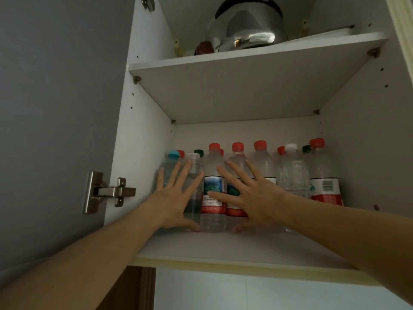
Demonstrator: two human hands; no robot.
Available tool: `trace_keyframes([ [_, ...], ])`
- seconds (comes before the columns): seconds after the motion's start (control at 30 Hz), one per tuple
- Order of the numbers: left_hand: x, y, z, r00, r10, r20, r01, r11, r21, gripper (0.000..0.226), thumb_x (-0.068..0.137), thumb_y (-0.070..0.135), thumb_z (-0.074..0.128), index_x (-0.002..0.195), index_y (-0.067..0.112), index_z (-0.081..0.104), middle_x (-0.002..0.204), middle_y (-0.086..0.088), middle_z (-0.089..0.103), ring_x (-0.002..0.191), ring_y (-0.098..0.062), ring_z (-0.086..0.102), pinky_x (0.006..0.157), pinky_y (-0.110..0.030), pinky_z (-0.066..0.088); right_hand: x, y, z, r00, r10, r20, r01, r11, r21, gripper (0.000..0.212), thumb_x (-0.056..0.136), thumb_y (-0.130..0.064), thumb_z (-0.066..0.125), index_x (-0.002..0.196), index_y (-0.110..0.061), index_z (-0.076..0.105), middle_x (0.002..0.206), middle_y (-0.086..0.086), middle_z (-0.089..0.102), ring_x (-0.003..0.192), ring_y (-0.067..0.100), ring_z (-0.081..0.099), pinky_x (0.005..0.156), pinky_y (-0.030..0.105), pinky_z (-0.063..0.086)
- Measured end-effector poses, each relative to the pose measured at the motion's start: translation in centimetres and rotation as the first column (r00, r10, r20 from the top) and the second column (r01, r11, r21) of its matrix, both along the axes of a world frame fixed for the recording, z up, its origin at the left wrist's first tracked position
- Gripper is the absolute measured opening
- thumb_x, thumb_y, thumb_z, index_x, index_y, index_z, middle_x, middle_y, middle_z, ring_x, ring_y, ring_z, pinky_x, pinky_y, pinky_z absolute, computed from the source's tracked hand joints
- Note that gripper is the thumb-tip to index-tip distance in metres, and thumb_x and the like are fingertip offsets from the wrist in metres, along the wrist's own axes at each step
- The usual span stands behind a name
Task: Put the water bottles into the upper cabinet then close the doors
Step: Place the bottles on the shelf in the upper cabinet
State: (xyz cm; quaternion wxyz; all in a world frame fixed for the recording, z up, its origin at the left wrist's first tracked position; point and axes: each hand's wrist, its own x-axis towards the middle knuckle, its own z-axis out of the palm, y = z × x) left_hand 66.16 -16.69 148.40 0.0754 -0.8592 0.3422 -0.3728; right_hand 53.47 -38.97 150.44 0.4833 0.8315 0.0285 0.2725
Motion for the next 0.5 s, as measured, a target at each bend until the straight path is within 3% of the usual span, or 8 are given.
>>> trace_keyframes([
  [0.07,-0.3,0.4,0.2,1.000,-0.016,-0.011,0.016,1.000,0.018,0.141,0.064,0.086,0.063,0.139,0.041,-0.047,0.140,-0.003,-0.062,0.133,-0.030,-0.052,0.112,-0.068,-0.021,-0.2,0.3,0.1,1.000,-0.026,-0.017,0.026,1.000,0.003,0.102,0.078,-0.093,0.023,0.145,-0.044,-0.037,0.146,0.017,-0.053,0.135,0.048,-0.043,0.112,0.071,-0.012],
  [0.17,-0.8,1.8,1.0,0.998,0.000,-0.057,0.003,0.998,0.056,0.145,0.071,0.055,0.083,0.135,0.049,-0.047,0.139,0.000,-0.063,0.135,-0.029,-0.050,0.112,-0.055,-0.021,-0.9,0.6,0.6,0.998,-0.050,-0.038,0.050,0.999,-0.010,0.104,0.079,-0.090,0.030,0.146,-0.044,-0.035,0.150,0.018,-0.049,0.138,0.049,-0.039,0.114,0.071,-0.009],
  [0.27,-1.4,2.8,1.4,0.992,0.085,-0.091,-0.077,0.993,0.086,0.153,0.070,0.026,0.090,0.134,0.050,-0.047,0.139,0.000,-0.062,0.140,-0.029,-0.040,0.117,-0.053,-0.003,-1.8,0.6,1.1,0.998,-0.027,-0.055,0.026,1.000,-0.010,0.106,0.083,-0.080,0.046,0.148,-0.046,-0.031,0.153,0.015,-0.044,0.143,0.046,-0.033,0.116,0.068,-0.011],
  [0.37,-2.1,2.8,1.1,0.984,0.168,-0.064,-0.157,0.977,0.143,0.152,0.068,0.022,0.091,0.143,0.041,-0.040,0.144,-0.008,-0.053,0.147,-0.034,-0.030,0.122,-0.053,0.010,-2.4,0.2,0.7,0.999,-0.020,-0.030,0.020,1.000,0.003,0.108,0.083,-0.077,0.051,0.148,-0.047,-0.029,0.155,0.012,-0.044,0.141,0.045,-0.035,0.116,0.068,-0.011],
  [0.5,-2.2,2.3,0.6,0.980,0.201,0.012,-0.201,0.971,0.127,0.148,0.070,0.027,0.089,0.146,0.037,-0.038,0.158,-0.018,-0.034,0.151,-0.038,-0.019,0.123,-0.055,0.010,-2.8,-0.8,-0.3,0.996,-0.065,0.062,0.059,0.994,0.097,0.116,0.077,-0.084,0.047,0.143,-0.044,-0.039,0.148,0.014,-0.052,0.133,0.046,-0.045,0.112,0.071,-0.015],
])
